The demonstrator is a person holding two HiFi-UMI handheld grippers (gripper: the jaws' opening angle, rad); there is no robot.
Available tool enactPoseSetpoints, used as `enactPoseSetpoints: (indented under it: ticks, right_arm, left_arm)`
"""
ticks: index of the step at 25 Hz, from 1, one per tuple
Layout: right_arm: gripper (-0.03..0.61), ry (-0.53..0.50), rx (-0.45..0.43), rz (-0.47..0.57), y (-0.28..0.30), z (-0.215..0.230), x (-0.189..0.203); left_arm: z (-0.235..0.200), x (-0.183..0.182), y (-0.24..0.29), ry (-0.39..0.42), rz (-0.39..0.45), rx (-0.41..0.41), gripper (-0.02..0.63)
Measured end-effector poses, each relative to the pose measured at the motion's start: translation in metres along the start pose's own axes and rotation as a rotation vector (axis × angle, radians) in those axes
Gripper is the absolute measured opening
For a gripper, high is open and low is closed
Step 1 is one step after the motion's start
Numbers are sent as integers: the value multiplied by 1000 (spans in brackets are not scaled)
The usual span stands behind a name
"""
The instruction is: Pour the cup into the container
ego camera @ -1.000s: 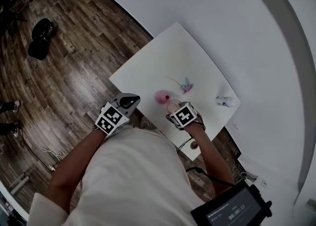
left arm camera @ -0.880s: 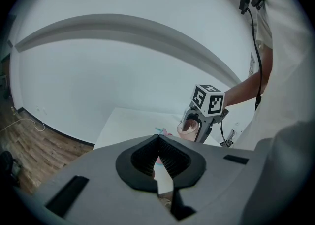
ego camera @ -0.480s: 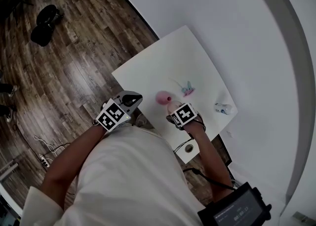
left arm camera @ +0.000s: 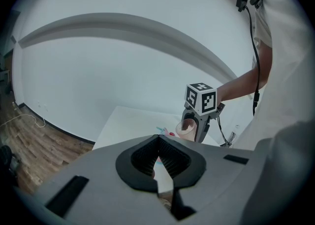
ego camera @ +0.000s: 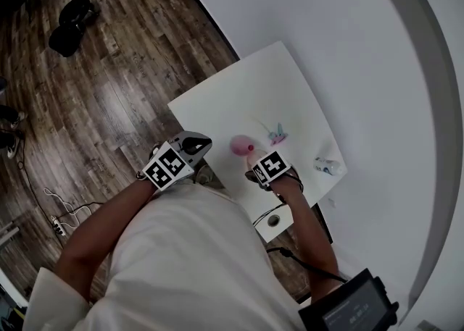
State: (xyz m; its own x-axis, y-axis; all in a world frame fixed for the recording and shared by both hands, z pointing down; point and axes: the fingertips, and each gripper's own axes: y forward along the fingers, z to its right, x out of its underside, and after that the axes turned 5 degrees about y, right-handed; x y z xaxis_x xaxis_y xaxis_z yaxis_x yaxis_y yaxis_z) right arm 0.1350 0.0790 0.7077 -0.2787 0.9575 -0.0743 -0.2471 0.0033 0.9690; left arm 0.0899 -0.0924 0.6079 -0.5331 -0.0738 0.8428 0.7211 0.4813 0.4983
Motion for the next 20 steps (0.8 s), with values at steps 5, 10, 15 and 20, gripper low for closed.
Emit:
enactPoseSetpoints:
  ticks: [5, 10, 15, 20]
  right_arm:
    - [365, 1, -12, -32, 0, 2, 2]
    - [365, 4, -23, -54, -1, -1, 4]
    - [365, -4, -35, -80, -1, -1, 3]
    - [365, -17, -40, -104, -1, -2, 5]
  left_arm:
    - [-1, 0, 2, -5, 0, -1, 11]
    - [-1, 2, -2, -14, 5, -3, 11]
    - [-3, 5, -1, -24, 5, -5, 11]
    - [-2, 8, -2, -32, 11, -10, 11]
